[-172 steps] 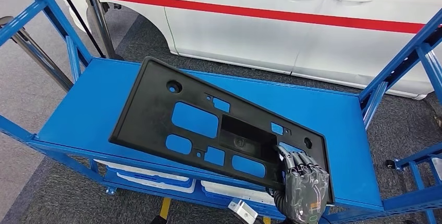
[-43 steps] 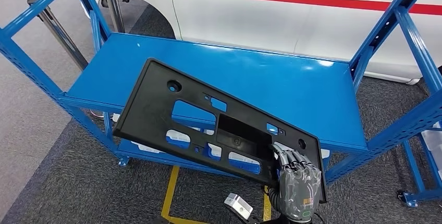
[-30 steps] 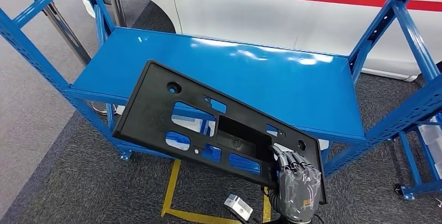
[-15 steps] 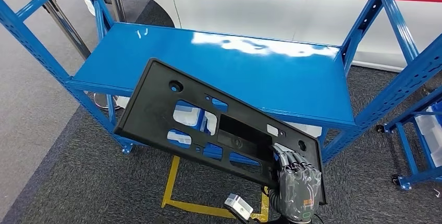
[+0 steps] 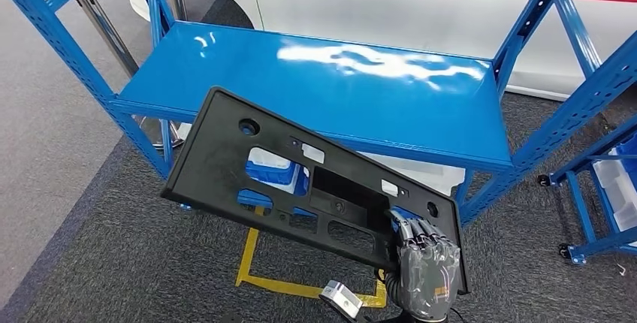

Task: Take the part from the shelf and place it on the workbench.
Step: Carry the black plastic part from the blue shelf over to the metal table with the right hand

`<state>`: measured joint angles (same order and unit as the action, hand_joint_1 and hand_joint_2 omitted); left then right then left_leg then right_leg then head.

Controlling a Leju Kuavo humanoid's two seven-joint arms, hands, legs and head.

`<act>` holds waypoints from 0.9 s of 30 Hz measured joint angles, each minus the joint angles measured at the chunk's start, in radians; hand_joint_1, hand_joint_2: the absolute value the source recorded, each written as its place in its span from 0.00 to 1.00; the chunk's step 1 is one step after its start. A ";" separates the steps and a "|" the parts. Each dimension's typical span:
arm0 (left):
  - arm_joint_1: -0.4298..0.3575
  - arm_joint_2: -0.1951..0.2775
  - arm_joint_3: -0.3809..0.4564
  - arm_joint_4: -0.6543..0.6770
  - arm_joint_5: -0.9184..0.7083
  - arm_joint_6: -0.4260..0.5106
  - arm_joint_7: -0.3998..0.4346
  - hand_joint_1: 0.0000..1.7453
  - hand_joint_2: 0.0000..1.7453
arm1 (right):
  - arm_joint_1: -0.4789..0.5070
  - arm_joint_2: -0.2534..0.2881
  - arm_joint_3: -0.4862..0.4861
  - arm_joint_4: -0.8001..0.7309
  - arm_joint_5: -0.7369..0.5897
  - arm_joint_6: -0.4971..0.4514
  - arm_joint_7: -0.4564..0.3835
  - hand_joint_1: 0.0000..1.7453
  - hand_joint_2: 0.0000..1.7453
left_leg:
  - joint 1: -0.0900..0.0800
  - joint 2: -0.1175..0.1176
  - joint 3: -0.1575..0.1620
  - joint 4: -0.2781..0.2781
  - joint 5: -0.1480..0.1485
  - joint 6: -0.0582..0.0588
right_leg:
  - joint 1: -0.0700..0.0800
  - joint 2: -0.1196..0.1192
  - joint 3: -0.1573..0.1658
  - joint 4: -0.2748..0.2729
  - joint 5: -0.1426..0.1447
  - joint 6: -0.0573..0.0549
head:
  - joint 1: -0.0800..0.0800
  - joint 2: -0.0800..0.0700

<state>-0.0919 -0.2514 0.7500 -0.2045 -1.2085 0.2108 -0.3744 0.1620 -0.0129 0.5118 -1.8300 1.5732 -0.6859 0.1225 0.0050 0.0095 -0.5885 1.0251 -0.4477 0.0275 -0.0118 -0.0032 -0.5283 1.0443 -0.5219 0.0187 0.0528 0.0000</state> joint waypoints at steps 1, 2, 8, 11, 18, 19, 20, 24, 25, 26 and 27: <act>-0.001 0.000 0.000 0.000 0.000 0.000 0.000 0.00 1.00 | -0.001 0.000 0.001 0.000 0.000 0.000 0.000 1.00 1.00 | -0.002 0.000 -0.003 0.001 0.003 -0.006 | 0.003 0.001 0.004 -0.013 0.000 -0.005 | 0.000 0.000; -0.001 0.000 0.000 0.000 0.000 0.000 0.000 0.00 1.00 | -0.001 -0.001 0.001 0.000 0.000 0.000 0.001 1.00 1.00 | -0.003 0.000 -0.005 0.002 0.008 -0.012 | 0.006 0.001 0.000 -0.012 0.007 -0.010 | 0.000 0.000; 0.000 0.000 0.000 0.000 0.000 0.001 -0.001 0.00 1.00 | -0.004 -0.002 0.002 0.002 0.000 0.000 0.004 1.00 1.00 | 0.004 -0.003 -0.081 0.186 -0.127 -0.043 | 0.000 -0.004 -0.036 -0.019 0.045 -0.048 | -0.002 0.000; 0.001 0.000 0.000 0.000 0.000 0.001 -0.001 0.00 1.00 | -0.004 -0.002 0.002 0.006 0.000 0.000 0.006 1.00 1.00 | 0.005 -0.003 -0.084 0.262 -0.157 -0.045 | 0.003 -0.004 -0.062 -0.014 0.061 -0.048 | -0.002 0.000; -0.001 0.000 0.000 0.000 0.001 0.001 -0.002 0.00 1.00 | -0.005 -0.002 0.005 0.008 -0.009 0.000 0.006 1.00 1.00 | -0.004 -0.005 0.084 -0.020 -0.064 -0.013 | 0.008 -0.004 -0.082 -0.007 0.088 -0.018 | -0.001 0.000; 0.000 0.000 0.000 0.000 0.001 0.001 -0.002 0.00 1.00 | -0.005 -0.002 0.006 0.008 -0.012 0.000 0.005 1.00 1.00 | -0.003 -0.003 0.083 -0.023 -0.056 -0.007 | 0.007 -0.003 -0.084 -0.005 0.086 -0.012 | -0.001 0.000; -0.001 0.000 0.000 0.000 0.001 0.001 -0.002 0.00 1.00 | -0.005 -0.002 0.007 0.007 -0.018 0.000 0.003 1.00 1.00 | 0.000 -0.002 0.080 -0.027 -0.048 0.000 | 0.006 -0.001 -0.090 0.007 0.073 -0.007 | -0.001 0.000; -0.003 0.000 0.000 0.000 0.001 0.003 -0.001 0.00 1.00 | -0.003 0.002 0.003 0.002 -0.104 0.000 -0.065 1.00 1.00 | 0.002 0.002 0.049 -0.028 -0.020 0.017 | 0.000 0.001 -0.164 0.212 -0.068 0.009 | 0.001 0.000; -0.002 0.000 0.001 0.000 0.001 0.004 -0.001 0.00 1.00 | 0.000 0.006 -0.001 0.001 -0.135 0.000 -0.096 1.00 1.00 | 0.002 0.003 0.041 -0.026 -0.016 0.016 | -0.002 0.001 -0.172 0.250 -0.083 0.012 | 0.001 0.000; -0.001 0.000 0.001 0.000 0.001 0.004 0.000 0.00 1.00 | 0.002 0.013 -0.008 0.001 -0.163 0.000 -0.126 1.00 1.00 | 0.003 0.002 0.034 -0.023 -0.013 0.015 | -0.004 0.001 -0.162 0.251 -0.078 0.014 | 0.001 0.000; -0.001 -0.001 0.001 0.000 0.001 0.004 0.000 0.00 1.00 | 0.005 0.021 -0.015 0.001 -0.186 0.000 -0.152 1.00 1.00 | 0.003 0.002 0.027 -0.019 -0.011 0.013 | -0.006 0.001 -0.133 0.214 -0.057 0.015 | 0.001 0.000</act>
<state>-0.0926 -0.2521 0.7507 -0.2045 -1.2079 0.2148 -0.3742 0.1669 0.0077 0.4967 -1.8286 1.3876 -0.6861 -0.0300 0.0083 0.0118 -0.5612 1.0064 -0.4582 0.0405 -0.0173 -0.0021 -0.6614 1.2586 -0.5785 0.0336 0.0542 0.0000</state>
